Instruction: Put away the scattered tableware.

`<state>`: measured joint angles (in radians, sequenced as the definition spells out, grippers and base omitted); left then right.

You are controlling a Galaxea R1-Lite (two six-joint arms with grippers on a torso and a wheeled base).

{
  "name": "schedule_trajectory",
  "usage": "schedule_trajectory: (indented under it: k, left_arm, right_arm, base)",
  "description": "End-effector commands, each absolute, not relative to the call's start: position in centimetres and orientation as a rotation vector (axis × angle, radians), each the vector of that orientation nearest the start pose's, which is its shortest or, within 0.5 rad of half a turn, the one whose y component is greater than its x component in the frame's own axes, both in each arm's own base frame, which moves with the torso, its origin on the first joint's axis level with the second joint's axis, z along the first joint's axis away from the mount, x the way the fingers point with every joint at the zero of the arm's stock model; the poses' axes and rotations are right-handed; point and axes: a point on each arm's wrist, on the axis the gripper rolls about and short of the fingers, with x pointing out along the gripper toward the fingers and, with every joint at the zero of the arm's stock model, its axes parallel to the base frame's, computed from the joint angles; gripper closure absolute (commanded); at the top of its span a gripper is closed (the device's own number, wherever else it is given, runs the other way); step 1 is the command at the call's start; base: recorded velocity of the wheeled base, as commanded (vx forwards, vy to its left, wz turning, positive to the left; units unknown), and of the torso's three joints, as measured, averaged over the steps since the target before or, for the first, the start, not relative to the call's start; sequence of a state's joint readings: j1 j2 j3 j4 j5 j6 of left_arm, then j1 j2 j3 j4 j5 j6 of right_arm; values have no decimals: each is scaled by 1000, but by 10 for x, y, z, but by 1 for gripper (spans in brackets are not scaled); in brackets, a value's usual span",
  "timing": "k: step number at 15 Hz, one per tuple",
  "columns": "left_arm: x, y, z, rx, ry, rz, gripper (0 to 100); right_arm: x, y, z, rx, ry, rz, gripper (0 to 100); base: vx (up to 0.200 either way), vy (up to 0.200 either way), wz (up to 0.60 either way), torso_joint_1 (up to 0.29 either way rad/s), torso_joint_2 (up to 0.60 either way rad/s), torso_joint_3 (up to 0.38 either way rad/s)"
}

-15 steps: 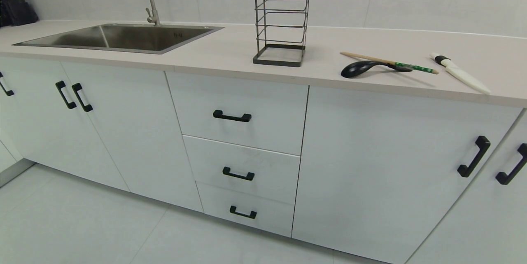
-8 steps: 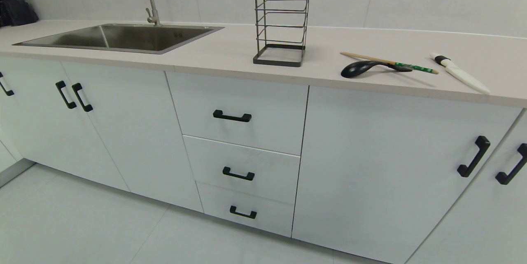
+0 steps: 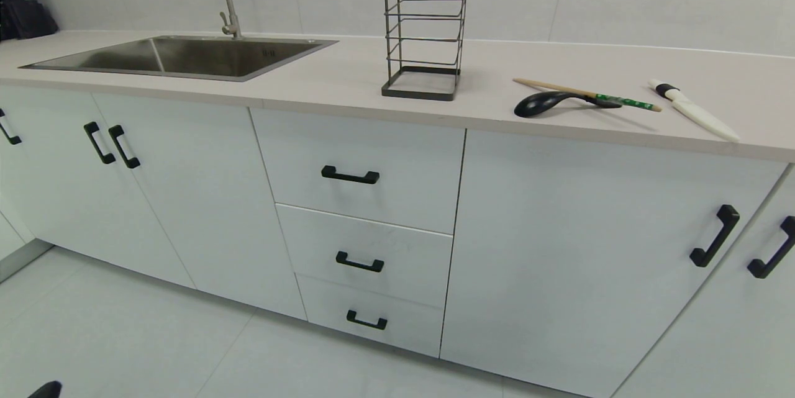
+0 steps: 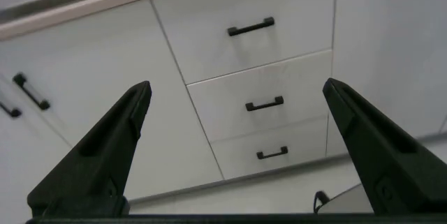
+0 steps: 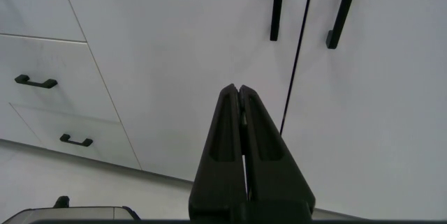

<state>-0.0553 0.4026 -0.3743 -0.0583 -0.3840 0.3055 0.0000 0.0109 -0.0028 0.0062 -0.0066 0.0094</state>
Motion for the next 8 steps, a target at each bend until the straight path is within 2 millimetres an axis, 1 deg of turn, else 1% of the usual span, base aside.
schedule_trajectory:
  k: [1, 5, 7, 8]
  left_arm:
    - [27, -11, 197, 358, -10, -499, 0]
    - [30, -12, 197, 375, -3, -528, 0]
    - [37, -15, 195, 372, 19, -598, 0]
    - [43, -18, 194, 404, 30, -650, 0]
  right_arm:
    - [-22, 0, 76, 9, 17, -6, 100]
    - [-22, 0, 76, 9, 15, -6, 100]
    - [-22, 0, 76, 9, 17, -6, 100]
    - [-22, 0, 76, 9, 17, -6, 100]
  base:
    - [0, 0, 0, 0, 0, 0]
    - [0, 0, 0, 0, 0, 0]
    - [0, 0, 0, 0, 0, 0]
    - [0, 0, 0, 0, 0, 0]
